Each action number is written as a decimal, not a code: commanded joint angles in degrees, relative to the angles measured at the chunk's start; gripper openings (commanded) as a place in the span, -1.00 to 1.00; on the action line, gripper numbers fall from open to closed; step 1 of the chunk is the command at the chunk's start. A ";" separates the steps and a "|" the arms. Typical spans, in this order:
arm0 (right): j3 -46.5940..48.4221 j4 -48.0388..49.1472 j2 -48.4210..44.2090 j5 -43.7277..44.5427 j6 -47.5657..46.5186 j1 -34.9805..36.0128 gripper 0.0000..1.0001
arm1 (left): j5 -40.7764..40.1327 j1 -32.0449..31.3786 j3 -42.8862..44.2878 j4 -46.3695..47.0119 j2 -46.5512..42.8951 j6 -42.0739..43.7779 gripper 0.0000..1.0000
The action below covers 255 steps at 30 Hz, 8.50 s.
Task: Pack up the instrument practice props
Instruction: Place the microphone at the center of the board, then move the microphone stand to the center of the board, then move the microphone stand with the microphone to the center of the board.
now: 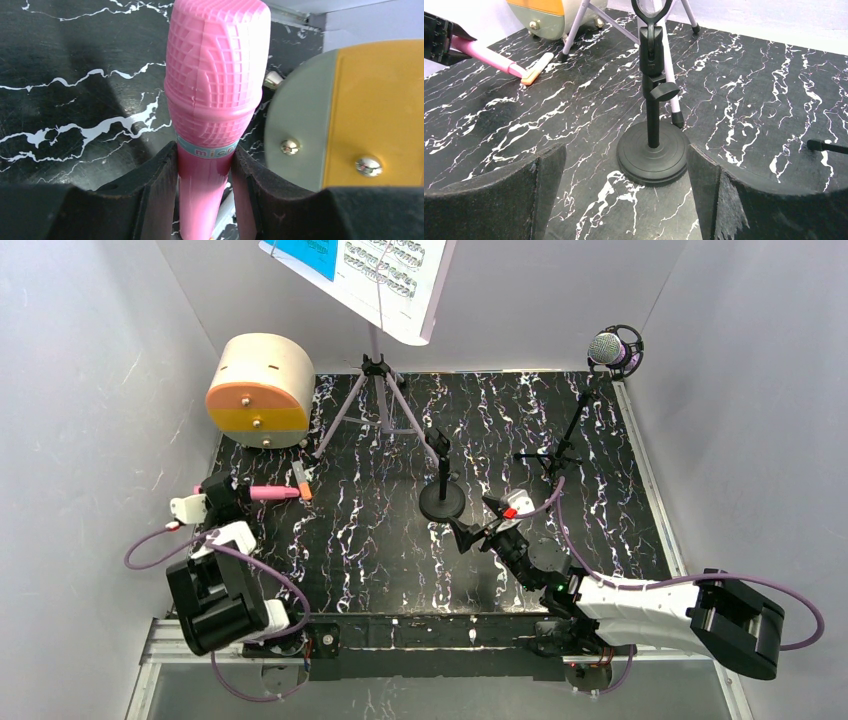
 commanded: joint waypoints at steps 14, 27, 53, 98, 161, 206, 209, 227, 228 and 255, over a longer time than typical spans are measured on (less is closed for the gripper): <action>-0.88 4.32 0.48 -0.42 -2.15 -0.48 0.96 | 10.88 0.47 8.30 5.35 20.28 0.97 -0.56; -0.63 4.60 1.82 -0.45 -2.56 -0.75 0.96 | 17.09 0.45 10.84 6.38 26.38 -0.70 0.18; 3.13 -16.33 -14.06 0.13 -0.65 -0.99 0.97 | 23.60 -1.43 10.13 -9.96 5.03 12.14 0.65; 0.62 -29.78 -32.58 -7.06 -7.33 -1.01 0.97 | 42.73 -59.28 7.79 33.72 13.17 53.86 0.38; 0.58 -30.34 -35.80 -14.02 -4.06 -1.01 0.97 | -40.14 -33.98 -3.50 15.93 -19.52 59.88 -1.00; 1.66 -36.81 -43.25 -15.95 0.77 -1.02 0.97 | -33.30 -6.59 -7.13 25.01 -6.66 55.11 0.16; 1.82 -36.84 -42.26 -15.26 0.76 -1.01 0.97 | -34.12 -6.65 -5.90 20.54 -7.86 52.59 0.55; 9.56 -44.89 -35.62 -1.75 5.79 -1.01 0.97 | -33.81 -15.99 12.78 -21.57 -26.21 49.29 0.79; 10.72 -45.77 -34.20 -1.20 5.84 -1.01 0.97 | -31.89 -16.74 13.60 -22.16 -26.86 50.84 0.80; 25.68 -45.10 -4.96 -12.21 3.00 -37.11 0.96 | 8.46 -43.82 14.71 -32.06 -41.99 62.17 0.97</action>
